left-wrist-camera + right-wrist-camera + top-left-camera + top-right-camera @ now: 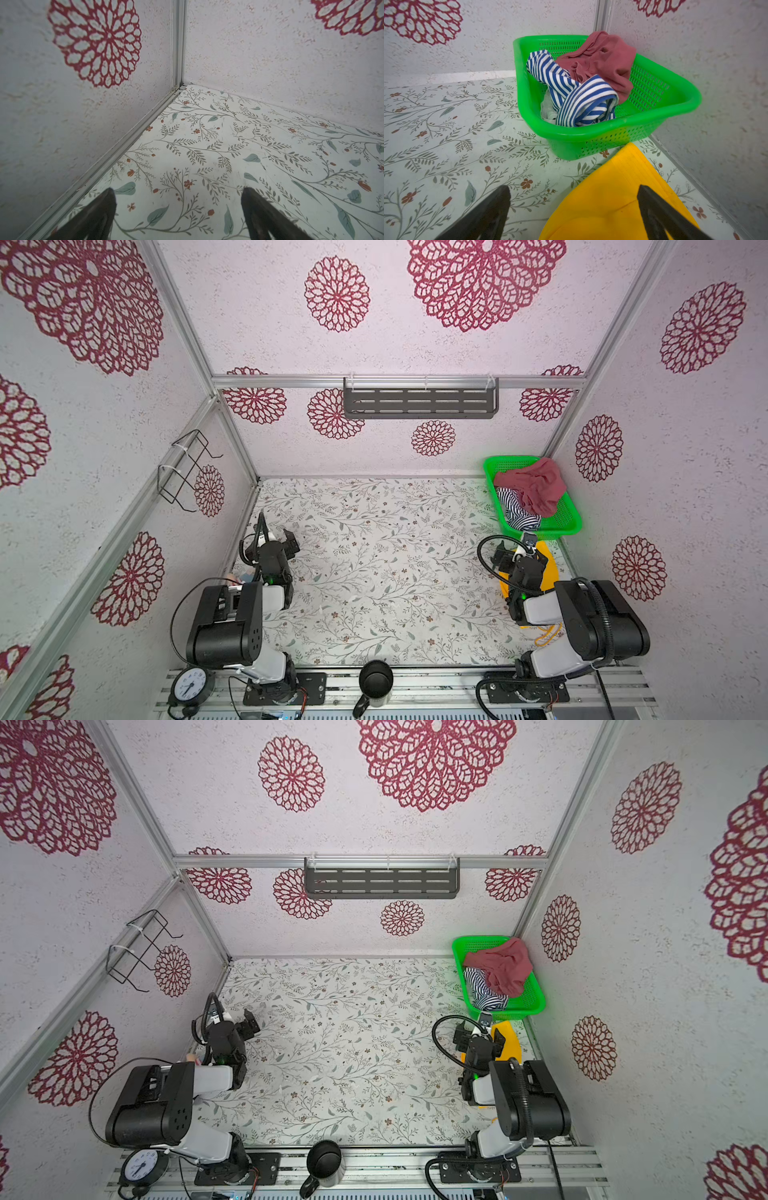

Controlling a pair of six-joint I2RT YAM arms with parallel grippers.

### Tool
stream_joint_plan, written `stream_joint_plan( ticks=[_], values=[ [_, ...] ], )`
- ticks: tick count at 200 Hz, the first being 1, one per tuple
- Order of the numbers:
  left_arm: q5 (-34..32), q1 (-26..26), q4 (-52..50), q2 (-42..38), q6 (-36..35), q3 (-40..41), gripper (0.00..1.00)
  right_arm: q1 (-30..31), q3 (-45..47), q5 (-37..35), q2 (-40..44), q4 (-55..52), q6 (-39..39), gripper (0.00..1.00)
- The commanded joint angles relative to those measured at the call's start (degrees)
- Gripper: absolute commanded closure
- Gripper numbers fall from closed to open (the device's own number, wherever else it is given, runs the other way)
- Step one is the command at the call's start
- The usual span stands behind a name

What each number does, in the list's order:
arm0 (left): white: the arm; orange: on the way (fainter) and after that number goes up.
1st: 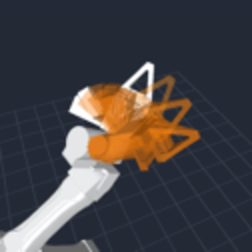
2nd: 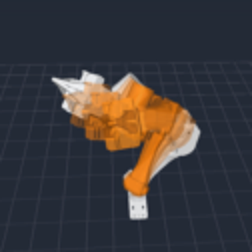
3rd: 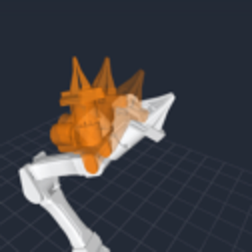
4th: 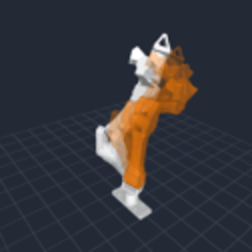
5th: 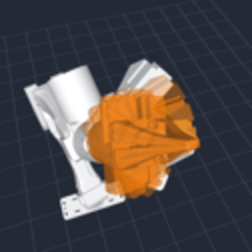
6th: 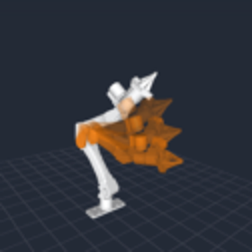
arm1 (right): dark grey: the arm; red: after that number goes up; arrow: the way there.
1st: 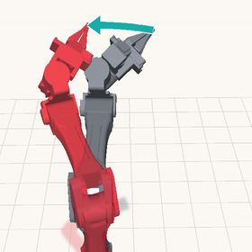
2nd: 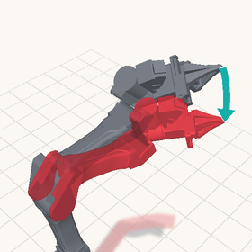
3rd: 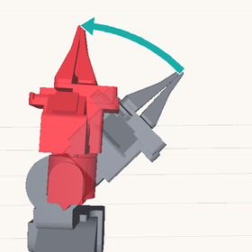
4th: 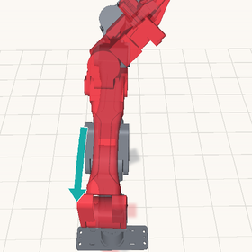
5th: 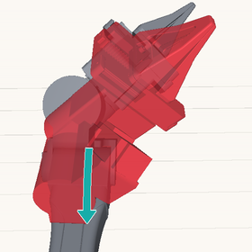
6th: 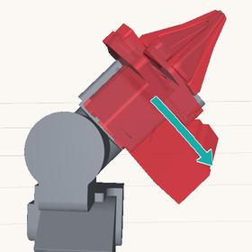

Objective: Fold and stack tank tops
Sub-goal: Pick up the tank top from the basket.

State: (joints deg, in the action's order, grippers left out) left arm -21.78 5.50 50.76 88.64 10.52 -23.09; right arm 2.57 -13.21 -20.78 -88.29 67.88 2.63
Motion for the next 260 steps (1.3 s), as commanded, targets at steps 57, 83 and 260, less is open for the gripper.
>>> stream_joint_plan(
  ticks=[57,83,260],
  values=[
    [-0.37,-0.31,1.5,0.48,-1.03,-0.26,0.03,-0.07,-0.84,-0.32,0.34,1.81,0.53,0.01],
    [-0.37,-0.32,1.35,0.48,-1.07,-0.37,0.03,-0.02,-0.81,-0.38,0.31,1.82,0.53,0.01],
    [-3.03,-1.85,-53.57,-20.47,1.58,-29.94,0.02,-7.22,-38.28,6.94,18.12,-65.88,3.64,0.05]
  ],
)
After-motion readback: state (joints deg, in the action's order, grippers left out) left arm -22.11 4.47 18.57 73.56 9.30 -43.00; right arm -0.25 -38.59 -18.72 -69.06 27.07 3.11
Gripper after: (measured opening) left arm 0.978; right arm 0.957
